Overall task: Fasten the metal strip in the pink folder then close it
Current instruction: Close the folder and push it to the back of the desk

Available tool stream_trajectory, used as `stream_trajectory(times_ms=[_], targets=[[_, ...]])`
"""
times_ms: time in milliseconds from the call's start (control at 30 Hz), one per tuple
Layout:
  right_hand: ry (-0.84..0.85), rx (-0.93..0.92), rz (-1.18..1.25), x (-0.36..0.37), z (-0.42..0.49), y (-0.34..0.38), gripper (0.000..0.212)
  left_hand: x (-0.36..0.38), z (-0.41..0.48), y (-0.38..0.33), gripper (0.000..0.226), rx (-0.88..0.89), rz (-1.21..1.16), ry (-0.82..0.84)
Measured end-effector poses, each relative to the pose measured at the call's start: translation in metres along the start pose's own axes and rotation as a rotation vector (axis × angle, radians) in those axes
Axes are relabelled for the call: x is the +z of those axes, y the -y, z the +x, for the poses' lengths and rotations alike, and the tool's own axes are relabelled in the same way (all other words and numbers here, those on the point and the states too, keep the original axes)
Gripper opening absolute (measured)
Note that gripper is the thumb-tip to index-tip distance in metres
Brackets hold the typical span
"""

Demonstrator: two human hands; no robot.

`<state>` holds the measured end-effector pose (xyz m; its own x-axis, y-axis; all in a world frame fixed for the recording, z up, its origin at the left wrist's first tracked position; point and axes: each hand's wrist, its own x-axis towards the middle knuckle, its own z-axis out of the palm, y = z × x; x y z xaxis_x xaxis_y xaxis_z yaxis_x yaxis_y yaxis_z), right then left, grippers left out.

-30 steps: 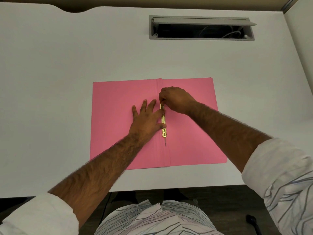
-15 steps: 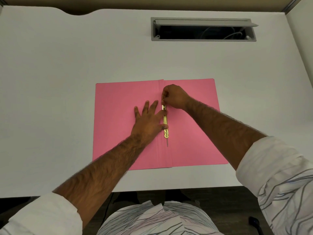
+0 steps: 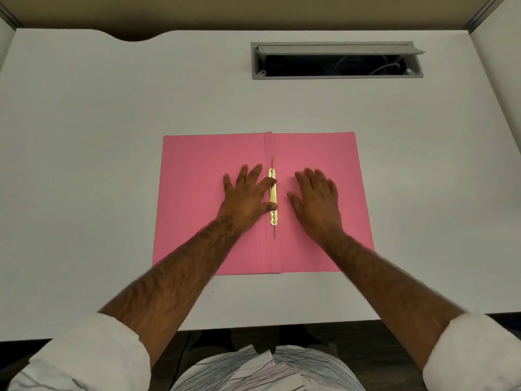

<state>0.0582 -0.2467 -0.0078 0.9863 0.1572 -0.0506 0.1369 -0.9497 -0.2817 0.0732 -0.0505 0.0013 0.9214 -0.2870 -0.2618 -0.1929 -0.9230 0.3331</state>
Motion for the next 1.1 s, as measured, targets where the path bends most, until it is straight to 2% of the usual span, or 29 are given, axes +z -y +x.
stream_trajectory(times_ms=[67,133,267,367,467,600,667,767,933,1100], targets=[[0.069,0.031,-0.046,0.006,-0.009,-0.006,0.069,-0.007,0.010,0.005,0.067,-0.001,-0.018,-0.001],[0.119,-0.003,-0.057,0.010,-0.012,-0.007,0.074,-0.013,0.018,0.010,0.067,0.002,-0.037,-0.007],[0.170,-0.147,-0.075,0.012,-0.005,0.006,0.071,-0.016,0.023,0.013,0.067,0.008,-0.053,-0.031],[0.184,-0.183,-0.127,0.012,-0.002,0.008,0.070,-0.016,0.019,0.013,0.063,0.009,-0.077,-0.046],[0.177,-0.198,-0.148,0.012,-0.002,0.005,0.069,-0.021,0.011,0.020,0.052,0.020,-0.078,-0.150],[0.161,-0.203,-0.165,0.012,0.000,0.004,0.070,-0.040,0.010,0.061,0.042,-0.173,-0.050,-0.324],[0.155,-0.201,-0.169,0.013,0.000,0.005,0.069,-0.053,0.012,0.092,0.044,-0.313,0.013,-0.327],[0.151,-0.199,-0.179,0.015,0.000,0.004,0.069,-0.070,0.018,0.131,0.048,-0.462,0.039,-0.231],[0.154,-0.199,-0.177,0.016,0.003,0.005,0.069,-0.090,0.033,0.170,0.061,-0.482,-0.021,-0.081],[0.155,-0.200,-0.172,0.015,0.003,0.007,0.069,-0.100,0.051,0.176,0.067,-0.546,-0.197,-0.176]])
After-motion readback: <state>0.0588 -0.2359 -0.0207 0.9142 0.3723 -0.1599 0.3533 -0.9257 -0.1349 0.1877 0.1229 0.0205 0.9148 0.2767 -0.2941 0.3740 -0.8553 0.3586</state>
